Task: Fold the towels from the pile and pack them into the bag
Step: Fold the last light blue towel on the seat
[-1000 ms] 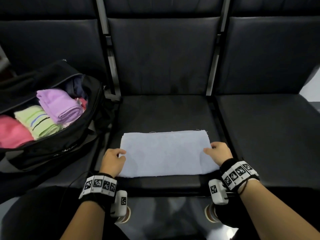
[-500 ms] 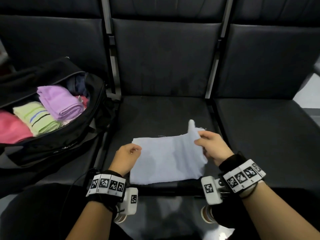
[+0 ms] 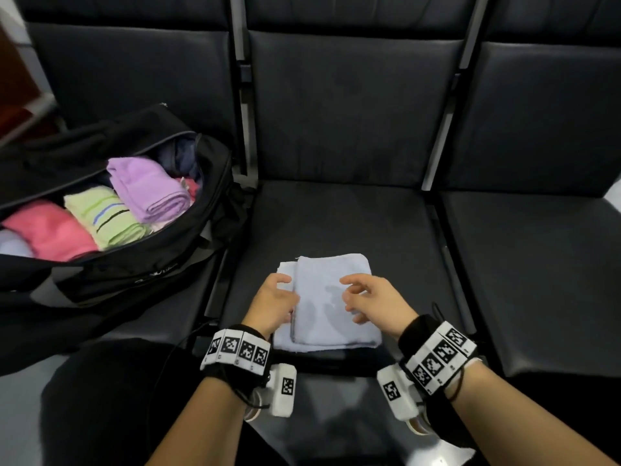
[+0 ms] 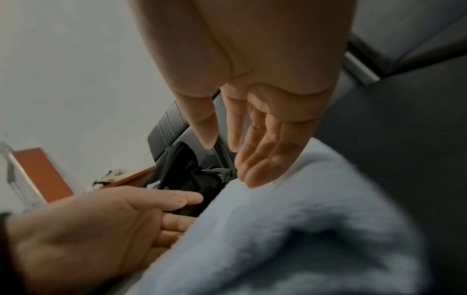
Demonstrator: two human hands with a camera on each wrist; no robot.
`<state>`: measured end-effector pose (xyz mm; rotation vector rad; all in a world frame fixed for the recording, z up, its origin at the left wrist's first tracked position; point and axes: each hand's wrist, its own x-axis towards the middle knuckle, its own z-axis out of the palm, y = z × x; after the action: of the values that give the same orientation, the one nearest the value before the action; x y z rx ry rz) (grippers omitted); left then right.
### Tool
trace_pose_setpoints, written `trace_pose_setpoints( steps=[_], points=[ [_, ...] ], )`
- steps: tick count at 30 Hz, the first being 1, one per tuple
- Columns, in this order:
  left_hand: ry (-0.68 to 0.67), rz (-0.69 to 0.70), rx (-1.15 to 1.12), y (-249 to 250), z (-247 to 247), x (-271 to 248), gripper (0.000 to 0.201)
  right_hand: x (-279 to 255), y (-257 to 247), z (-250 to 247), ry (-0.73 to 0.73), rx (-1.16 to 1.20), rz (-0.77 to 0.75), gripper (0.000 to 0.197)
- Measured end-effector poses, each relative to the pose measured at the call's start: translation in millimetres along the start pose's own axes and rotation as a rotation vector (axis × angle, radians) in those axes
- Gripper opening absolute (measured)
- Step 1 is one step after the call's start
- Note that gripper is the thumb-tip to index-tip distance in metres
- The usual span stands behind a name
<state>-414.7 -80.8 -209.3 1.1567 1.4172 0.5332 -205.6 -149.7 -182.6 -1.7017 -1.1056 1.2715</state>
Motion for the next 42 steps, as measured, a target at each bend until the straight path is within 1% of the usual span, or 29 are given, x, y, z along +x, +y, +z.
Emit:
trace_pose_setpoints(
  steps=[3,7,9,11,13,14,17,19,24,26,28,30,31,33,34,35,37,38,39,41,42],
  points=[
    [-0.002,0.087,0.149,-3.0,6.4,-0.8,0.026,-5.6,11.4,-7.3,0.007,-0.018,-0.019,0.024],
    [0.046,0.242,0.284,-5.4,18.0,-2.2,0.027,-9.2,16.4,-7.3,0.0,-0.053,-0.041,0.022],
    [0.06,0.303,0.273,-4.1,16.8,-4.2,0.032,-10.5,14.7,-5.8,0.002,-0.092,-0.072,0.021],
    [0.091,0.333,0.203,0.7,7.1,-4.2,0.037,-12.4,12.5,-4.2,0.018,-0.137,-0.133,0.022],
    [0.117,0.34,0.184,2.8,-7.4,-0.3,0.039,-13.8,12.2,-1.5,0.023,-0.186,-0.19,0.023],
    [0.108,0.324,0.204,1.7,-14.0,1.7,0.039,-14.6,12.8,0.7,0.014,-0.216,-0.208,0.024],
    [0.011,0.192,0.274,-11.2,-22.4,3.1,0.042,-16.2,20.0,5.1,-0.06,-0.424,-0.234,0.026],
    [-0.001,0.16,0.312,-20.9,-21.7,4.9,0.043,-17.7,26.6,4.9,-0.123,-0.576,-0.247,0.027],
    [0.056,0.218,0.39,-19.9,-21.9,7.4,0.044,-21.5,32.5,6.8,-0.176,-0.709,-0.28,0.031],
    [0.08,0.22,0.453,-18.3,-20.9,4.1,0.042,-24.4,32.1,10.7,-0.18,-0.823,-0.345,0.034],
    [0.141,0.229,0.544,-16.1,-19.2,0.0,0.042,-26.6,33.2,15.7,-0.184,-0.993,-0.423,0.038],
    [0.21,0.285,0.645,-9.9,-16.3,-5.9,0.041,-27.9,36.8,20.6,-0.168,-1.104,-0.443,0.044],
    [0.207,0.331,0.678,-5.7,-13.3,-10.0,0.038,-27.9,38.9,22.4,-0.143,-1.124,-0.45,0.046],
    [0.096,0.397,0.711,2.6,-2.4,-19.0,0.025,-26.0,42.3,24.9,-0.107,-1.132,-0.472,0.048],
    [0.018,0.393,0.729,5.7,4.3,-24.2,0.016,-24.1,42.2,25.5,-0.101,-1.12,-0.475,0.047],
    [-0.063,0.368,0.77,7.3,10.6,-29.4,0.018,-21.5,40.5,25.5,-0.103,-1.098,-0.465,0.044],
    [-0.179,0.289,0.908,6.0,19.7,-35.0,0.052,-15.5,33.5,21.3,-0.13,-1.018,-0.389,0.039],
    [-0.193,0.27,0.993,5.1,22.2,-35.6,0.059,-13.2,29.5,18.0,-0.13,-0.947,-0.351,0.035],
    [-0.188,0.284,1.058,4.5,22.9,-35.7,0.059,-11.9,25.4,14.4,-0.102,-0.847,-0.334,0.03],
    [-0.132,0.348,1.122,4.9,22.3,-34.3,0.043,-12.1,19.5,7.6,-0.018,-0.614,-0.341,0.022],
    [-0.095,0.382,1.114,5.3,21.0,-33.0,0.035,-12.6,18.4,5.2,0.006,-0.546,-0.351,0.022]
  ],
)
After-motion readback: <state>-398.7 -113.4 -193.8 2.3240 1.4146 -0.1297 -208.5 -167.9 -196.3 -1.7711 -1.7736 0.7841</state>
